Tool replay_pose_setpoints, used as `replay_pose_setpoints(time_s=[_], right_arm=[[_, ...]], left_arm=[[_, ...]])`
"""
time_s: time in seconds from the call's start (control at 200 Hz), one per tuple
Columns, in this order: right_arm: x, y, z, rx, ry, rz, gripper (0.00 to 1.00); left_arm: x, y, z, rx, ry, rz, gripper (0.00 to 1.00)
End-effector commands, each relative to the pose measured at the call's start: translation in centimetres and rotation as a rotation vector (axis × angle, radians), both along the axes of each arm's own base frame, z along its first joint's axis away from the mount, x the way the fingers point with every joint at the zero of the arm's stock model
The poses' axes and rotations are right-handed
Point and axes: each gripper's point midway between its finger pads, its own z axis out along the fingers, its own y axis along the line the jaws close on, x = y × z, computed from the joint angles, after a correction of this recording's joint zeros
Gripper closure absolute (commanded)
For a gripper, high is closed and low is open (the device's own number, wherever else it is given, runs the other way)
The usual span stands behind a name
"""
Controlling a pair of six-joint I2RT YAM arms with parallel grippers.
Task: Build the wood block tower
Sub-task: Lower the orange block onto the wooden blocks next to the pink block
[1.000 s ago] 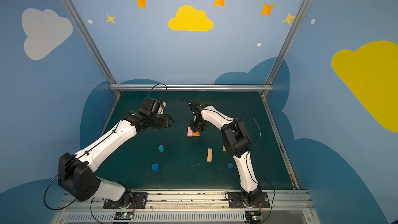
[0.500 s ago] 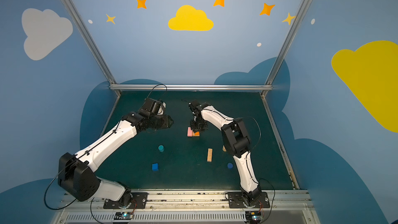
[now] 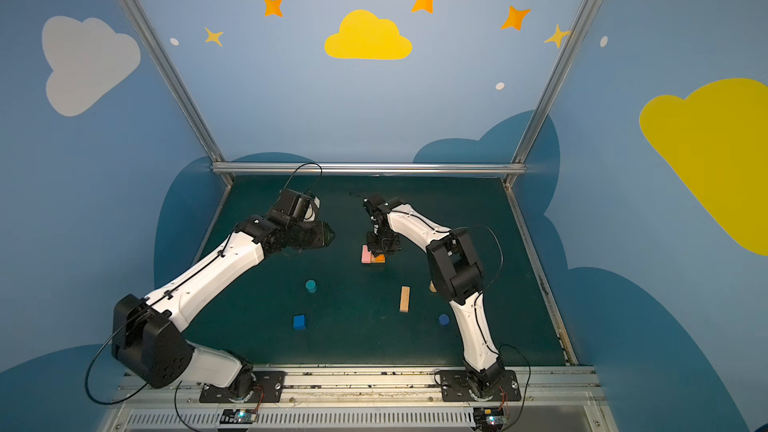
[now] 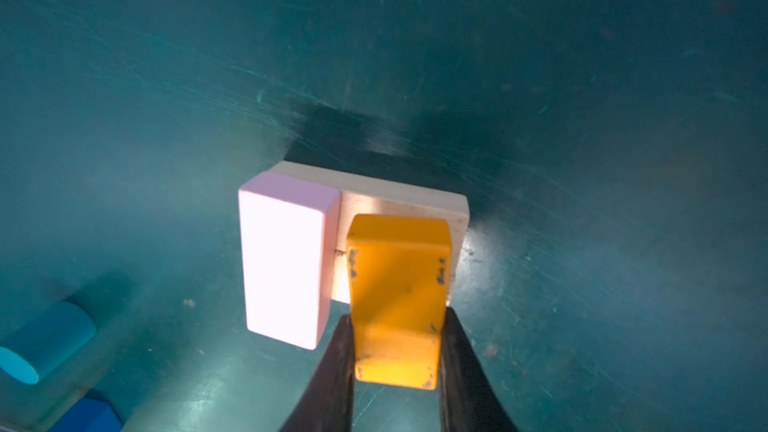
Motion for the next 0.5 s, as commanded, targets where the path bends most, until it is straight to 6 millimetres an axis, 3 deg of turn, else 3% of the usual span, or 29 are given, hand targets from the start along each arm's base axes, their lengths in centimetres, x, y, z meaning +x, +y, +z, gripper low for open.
replay_pose_setpoints(time_s=[0.0,0.496], right_arm=[[-0.31,-0.08,-0.5,-0.024,0.016,-0.001,0.85],[-0.14,-0.13,-0.67,-0.028,0.014,-0.005,0.75]], left_arm=[[-0.21,0.21,0.57,-0.015,-0.015,0.003,0.51],[-0.24,0.28,0.54,-0.013,-0.014,0.006,0.51]])
